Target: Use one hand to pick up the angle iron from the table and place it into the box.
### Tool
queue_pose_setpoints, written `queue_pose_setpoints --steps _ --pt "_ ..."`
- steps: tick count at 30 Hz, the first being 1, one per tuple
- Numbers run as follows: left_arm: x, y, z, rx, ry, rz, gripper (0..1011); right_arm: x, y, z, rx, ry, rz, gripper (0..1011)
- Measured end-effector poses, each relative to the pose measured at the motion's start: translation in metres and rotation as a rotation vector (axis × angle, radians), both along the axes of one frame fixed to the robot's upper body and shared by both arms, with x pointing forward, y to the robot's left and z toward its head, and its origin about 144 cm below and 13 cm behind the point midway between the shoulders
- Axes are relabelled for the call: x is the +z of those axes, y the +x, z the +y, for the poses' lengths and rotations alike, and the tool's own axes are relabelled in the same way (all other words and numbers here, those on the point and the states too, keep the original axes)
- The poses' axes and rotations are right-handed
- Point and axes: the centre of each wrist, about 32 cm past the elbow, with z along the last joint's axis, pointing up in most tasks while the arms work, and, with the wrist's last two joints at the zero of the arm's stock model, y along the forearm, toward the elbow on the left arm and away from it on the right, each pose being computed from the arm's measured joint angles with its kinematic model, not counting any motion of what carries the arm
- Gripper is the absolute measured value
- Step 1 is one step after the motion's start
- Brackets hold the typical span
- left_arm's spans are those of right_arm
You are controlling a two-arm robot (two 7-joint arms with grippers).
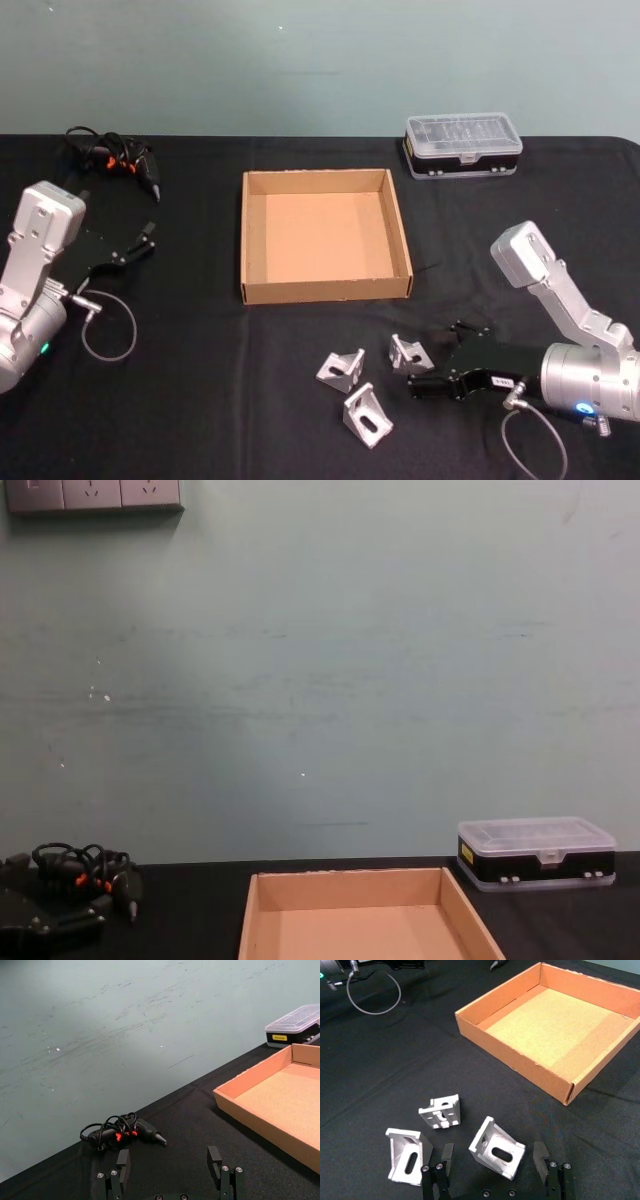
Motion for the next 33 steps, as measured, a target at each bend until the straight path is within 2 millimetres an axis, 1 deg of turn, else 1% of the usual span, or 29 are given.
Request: queue_pose_setpoints --steps 15,18,25,30,31,33 --pt "0.0 0.0 0.0 0.0 0.0 0.0 1012 -0.0052 0.0026 0.0071 0.025 -0.007 0.007 1004" --pt "0.0 0.0 0.0 0.0 0.0 0.0 1011 -0.0059 0.0028 0.0079 0.03 -0.013 0.004 966" --pt "0.0 0.0 0.0 0.0 0.0 0.0 1011 -0.0086 0.0021 0.0091 0.034 -0.016 -0.001 788" --pt "0.0 0.0 0.0 0.0 0.0 0.0 1011 -0.0092 0.0016 0.0094 0.034 -0.02 -0.004 633" --pt "0.0 0.0 0.0 0.0 0.0 0.0 1011 -0.0093 0.0015 0.0094 0.034 -0.021 -0.004 575" --pt "0.0 0.0 0.0 0.0 0.0 0.0 1012 -0.0093 0.0014 0.0095 0.034 -0.022 -0.005 539"
